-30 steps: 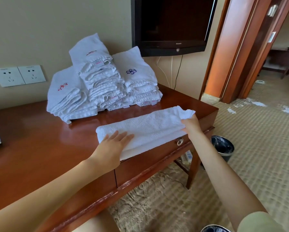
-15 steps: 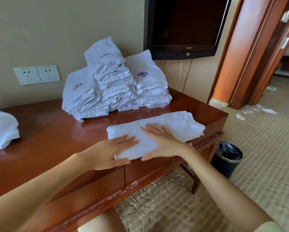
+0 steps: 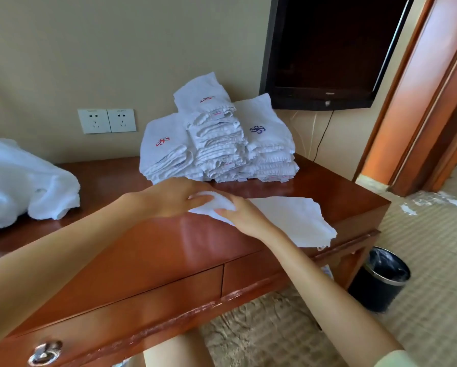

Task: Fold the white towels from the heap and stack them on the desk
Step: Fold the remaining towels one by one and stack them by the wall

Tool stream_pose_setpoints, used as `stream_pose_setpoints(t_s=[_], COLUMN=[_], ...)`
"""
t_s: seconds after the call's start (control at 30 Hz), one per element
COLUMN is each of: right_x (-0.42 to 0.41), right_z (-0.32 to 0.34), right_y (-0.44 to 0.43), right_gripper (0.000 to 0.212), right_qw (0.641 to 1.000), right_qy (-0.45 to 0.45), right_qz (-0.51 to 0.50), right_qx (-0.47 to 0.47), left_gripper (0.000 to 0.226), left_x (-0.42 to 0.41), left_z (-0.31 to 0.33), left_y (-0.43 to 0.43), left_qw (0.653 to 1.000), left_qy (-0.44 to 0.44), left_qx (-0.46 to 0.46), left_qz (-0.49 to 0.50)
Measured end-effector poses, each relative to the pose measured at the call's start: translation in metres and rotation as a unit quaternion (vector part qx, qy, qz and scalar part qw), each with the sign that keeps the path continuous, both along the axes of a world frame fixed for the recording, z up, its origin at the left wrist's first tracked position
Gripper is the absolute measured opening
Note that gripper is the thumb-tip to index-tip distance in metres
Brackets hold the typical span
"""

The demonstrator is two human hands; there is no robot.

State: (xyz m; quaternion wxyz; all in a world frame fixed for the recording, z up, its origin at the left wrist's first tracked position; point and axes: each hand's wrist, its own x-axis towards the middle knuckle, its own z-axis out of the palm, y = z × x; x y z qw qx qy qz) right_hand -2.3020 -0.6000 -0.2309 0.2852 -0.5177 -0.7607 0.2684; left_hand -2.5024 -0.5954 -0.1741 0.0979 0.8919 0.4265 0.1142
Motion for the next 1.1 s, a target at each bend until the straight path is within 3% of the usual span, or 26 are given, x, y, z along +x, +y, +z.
stream_pose_setpoints(t_s=[0.1,0.17,0.27,0.33,0.4,0.5,0.63,0.77,0.9,1.1], right_x=[0.019,0.04,0.074,0.091,0.102,0.114,0.126,0.137,0.153,0.163], right_z=[0.035,0.061,0.094,0.113,0.132,0.157,0.184,0.207,0.224,0.262], right_y=[0.009,0.012,0.019,0.025,0.032,0.045,0.066,0.098,0.147,0.24], right_gripper=[0.046,0.041,0.037,0.038,0.042,0.056,0.034,0.022,0.023,0.032], right_qw=[0.99,0.967,0.921,0.902,0.896,0.887,0.876,0.886,0.9,0.916], right_qy=[0.125,0.231,0.349,0.393,0.414,0.441,0.471,0.455,0.42,0.384], right_qz=[-0.002,-0.016,-0.028,-0.031,-0.037,-0.035,-0.024,-0.05,-0.093,-0.115], right_qx=[-0.063,-0.108,-0.169,-0.175,-0.157,-0.13,-0.101,-0.075,-0.072,-0.028], left_gripper=[0.069,0.089,0.111,0.14,0.153,0.144,0.095,0.069,0.047,0.035], left_x=[-0.004,0.001,0.016,0.028,0.041,0.073,0.114,0.141,0.167,0.204], left_z=[0.012,0.012,-0.008,-0.025,-0.038,-0.042,-0.026,-0.024,-0.04,-0.01], left_y=[-0.001,-0.001,0.006,0.015,0.026,0.042,0.056,0.064,0.075,0.124], left_qw=[0.968,0.942,0.931,0.899,0.881,0.865,0.823,0.768,0.751,0.668], left_qy=[-0.229,-0.317,-0.333,-0.364,-0.36,-0.365,-0.431,-0.453,-0.448,-0.621], left_qx=[-0.088,-0.095,-0.131,-0.23,-0.299,-0.345,-0.36,-0.444,-0.479,-0.41], left_qz=[0.051,0.057,0.071,0.083,0.072,0.014,-0.083,-0.094,-0.082,-0.001])
